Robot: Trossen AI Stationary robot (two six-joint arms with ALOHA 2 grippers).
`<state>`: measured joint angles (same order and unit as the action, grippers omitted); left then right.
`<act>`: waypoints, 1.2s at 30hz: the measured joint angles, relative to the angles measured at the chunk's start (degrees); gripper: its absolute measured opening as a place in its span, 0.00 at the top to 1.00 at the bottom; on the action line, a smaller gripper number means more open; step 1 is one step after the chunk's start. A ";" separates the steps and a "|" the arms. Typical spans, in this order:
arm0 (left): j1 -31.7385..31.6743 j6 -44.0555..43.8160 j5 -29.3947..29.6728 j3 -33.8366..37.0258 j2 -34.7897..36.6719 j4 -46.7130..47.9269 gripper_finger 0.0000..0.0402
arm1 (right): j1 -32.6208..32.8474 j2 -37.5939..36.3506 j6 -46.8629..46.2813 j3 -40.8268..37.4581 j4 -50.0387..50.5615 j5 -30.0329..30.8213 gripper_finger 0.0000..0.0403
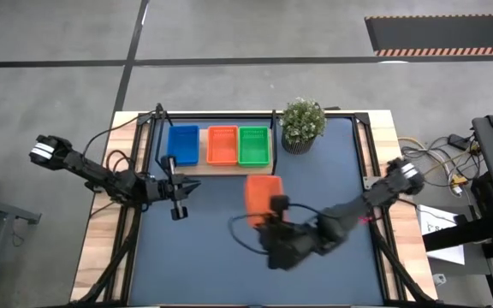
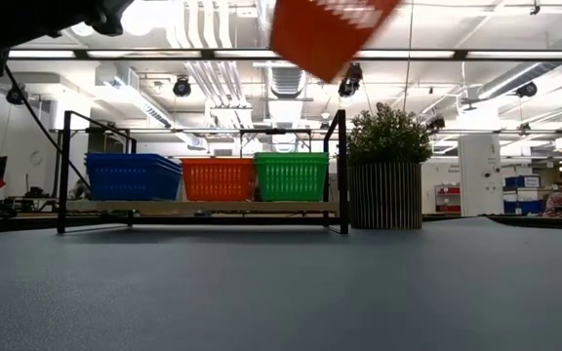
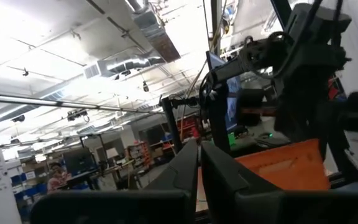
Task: Stack baskets on shelf by color
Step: Stack the orange bin on top of the orange bin on the shelf
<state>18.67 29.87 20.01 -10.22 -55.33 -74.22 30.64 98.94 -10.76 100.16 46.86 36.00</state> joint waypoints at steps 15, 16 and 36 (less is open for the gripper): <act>1.05 -4.06 -4.81 -0.04 4.86 -0.39 0.99 | -22.71 16.69 15.10 25.47 1.79 -10.38 0.98; 1.18 -4.56 -5.66 -0.04 5.36 -0.37 0.99 | -23.94 17.04 15.46 25.47 1.91 -11.42 0.98; 1.38 -5.67 -9.27 0.08 6.73 -0.30 0.99 | -33.57 22.11 16.69 25.31 -1.67 -15.66 0.98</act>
<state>20.05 24.20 10.74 -10.14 -48.60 -74.52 -2.93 121.05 5.93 125.47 45.19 20.34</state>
